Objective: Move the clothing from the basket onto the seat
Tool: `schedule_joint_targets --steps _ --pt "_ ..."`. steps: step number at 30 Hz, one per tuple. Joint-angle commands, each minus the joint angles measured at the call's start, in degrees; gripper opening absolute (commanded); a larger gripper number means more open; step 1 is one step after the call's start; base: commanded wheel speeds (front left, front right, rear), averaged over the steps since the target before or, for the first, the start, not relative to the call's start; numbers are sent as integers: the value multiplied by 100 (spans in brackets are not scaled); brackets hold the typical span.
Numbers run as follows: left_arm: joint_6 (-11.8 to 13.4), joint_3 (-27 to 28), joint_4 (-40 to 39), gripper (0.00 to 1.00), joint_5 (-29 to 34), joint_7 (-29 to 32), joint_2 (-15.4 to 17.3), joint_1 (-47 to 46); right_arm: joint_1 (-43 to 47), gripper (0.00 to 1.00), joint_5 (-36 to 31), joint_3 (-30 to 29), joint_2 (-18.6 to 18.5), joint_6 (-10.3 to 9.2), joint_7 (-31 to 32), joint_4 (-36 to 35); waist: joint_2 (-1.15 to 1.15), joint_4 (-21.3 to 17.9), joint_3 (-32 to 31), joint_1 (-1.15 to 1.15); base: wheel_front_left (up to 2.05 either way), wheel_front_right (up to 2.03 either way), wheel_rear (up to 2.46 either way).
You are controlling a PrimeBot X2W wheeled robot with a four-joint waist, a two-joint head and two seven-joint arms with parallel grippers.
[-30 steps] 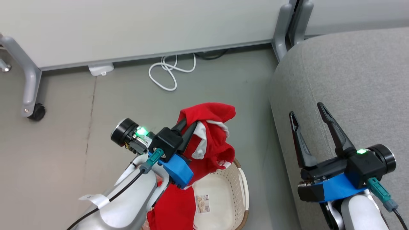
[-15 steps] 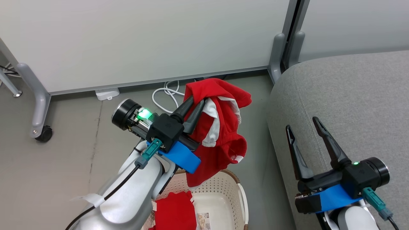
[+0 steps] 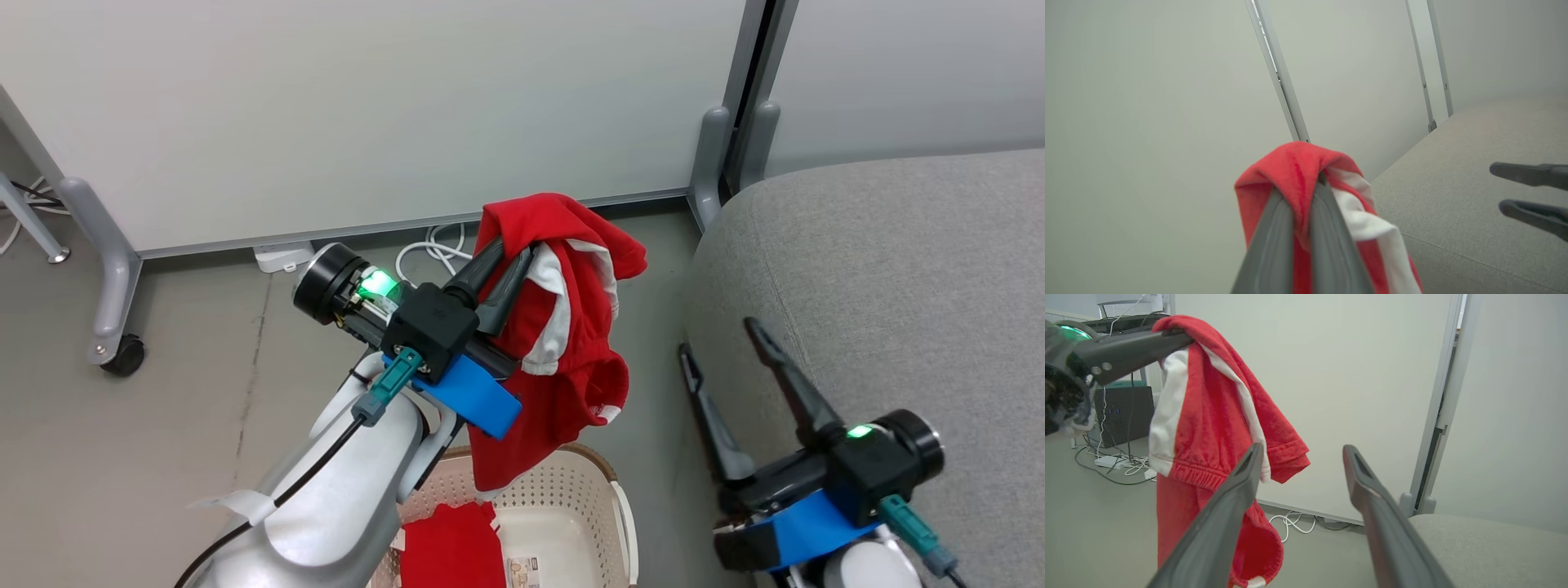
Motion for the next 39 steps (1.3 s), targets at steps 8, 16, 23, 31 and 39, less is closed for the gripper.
schedule_joint_targets --steps 8,16,23,31,39 --pt "-74 4 26 0 106 -28 -148 -103 -348 100 117 855 7 1 -16 50 -1 76 11 0 0 0 0" --pt "-123 -77 -45 0 181 -29 -342 -165 -855 100 108 1195 9 1 -10 426 -1 214 126 0 0 0 0" --pt "-136 -182 -128 0 199 -29 -487 -140 -1231 100 32 1163 8 1 -10 1010 -1 317 217 0 0 0 0" --pt "-170 -257 -135 0 193 -29 -574 -79 -1464 0 175 1122 10 1 -10 1385 -1 385 213 0 0 0 0" --pt "-176 -274 -114 0 197 -29 -612 -2 -1482 0 145 1055 10 1 -10 1310 -1 369 191 0 0 0 0"
